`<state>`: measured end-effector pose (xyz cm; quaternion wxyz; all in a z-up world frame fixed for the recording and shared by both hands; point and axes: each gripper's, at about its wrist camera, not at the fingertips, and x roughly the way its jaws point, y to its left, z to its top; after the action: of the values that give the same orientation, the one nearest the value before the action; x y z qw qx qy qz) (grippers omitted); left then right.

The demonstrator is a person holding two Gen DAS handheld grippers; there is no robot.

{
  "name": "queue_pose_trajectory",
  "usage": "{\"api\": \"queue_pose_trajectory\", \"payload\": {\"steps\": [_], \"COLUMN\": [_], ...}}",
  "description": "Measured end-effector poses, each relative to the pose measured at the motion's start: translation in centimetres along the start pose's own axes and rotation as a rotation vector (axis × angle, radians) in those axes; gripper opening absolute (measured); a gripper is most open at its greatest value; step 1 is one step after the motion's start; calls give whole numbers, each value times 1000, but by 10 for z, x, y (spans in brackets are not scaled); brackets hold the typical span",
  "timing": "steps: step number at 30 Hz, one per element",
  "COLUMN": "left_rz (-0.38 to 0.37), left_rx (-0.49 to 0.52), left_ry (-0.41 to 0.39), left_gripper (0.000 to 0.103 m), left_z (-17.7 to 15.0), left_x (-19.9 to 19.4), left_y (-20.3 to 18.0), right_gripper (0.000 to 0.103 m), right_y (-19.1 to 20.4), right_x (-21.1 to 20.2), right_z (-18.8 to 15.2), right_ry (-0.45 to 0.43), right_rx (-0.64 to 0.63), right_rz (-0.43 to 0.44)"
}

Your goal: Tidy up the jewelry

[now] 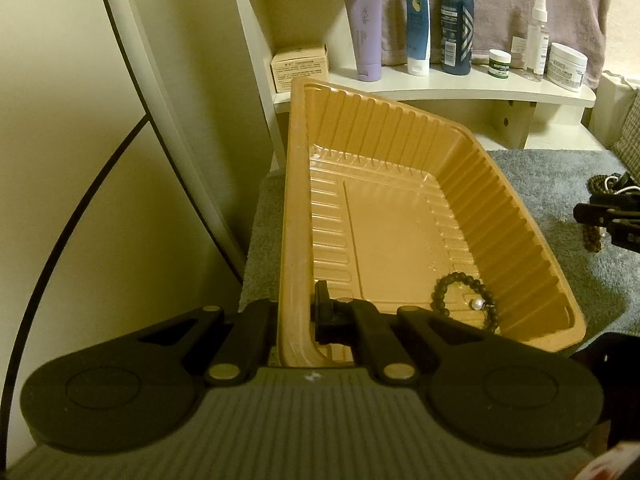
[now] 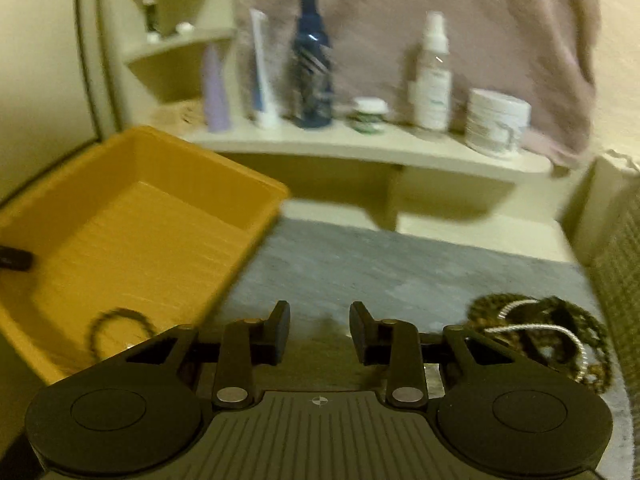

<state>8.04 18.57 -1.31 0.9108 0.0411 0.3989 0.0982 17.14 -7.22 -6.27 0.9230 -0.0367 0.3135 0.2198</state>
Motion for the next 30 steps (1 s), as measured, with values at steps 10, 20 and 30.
{"api": "queue_pose_trajectory", "payload": {"steps": [10,20,30], "left_rz": [2,2,2], "left_rx": [-2,-2,-2], "left_ry": [2,4,4], "left_gripper": [3,3,3], "left_z": [0,0,0], "left_x": [1,1,1], "left_y": [-1,-1,-1], "right_gripper": [33,24,9], "right_y": [-3,-3,-5], "right_x": [28,39,42], "right_z": [-9,-7,-8], "right_ry": [62,77,89], "right_rx": [-61,-66,-56], "right_rz": [-41,-48,-49]}}
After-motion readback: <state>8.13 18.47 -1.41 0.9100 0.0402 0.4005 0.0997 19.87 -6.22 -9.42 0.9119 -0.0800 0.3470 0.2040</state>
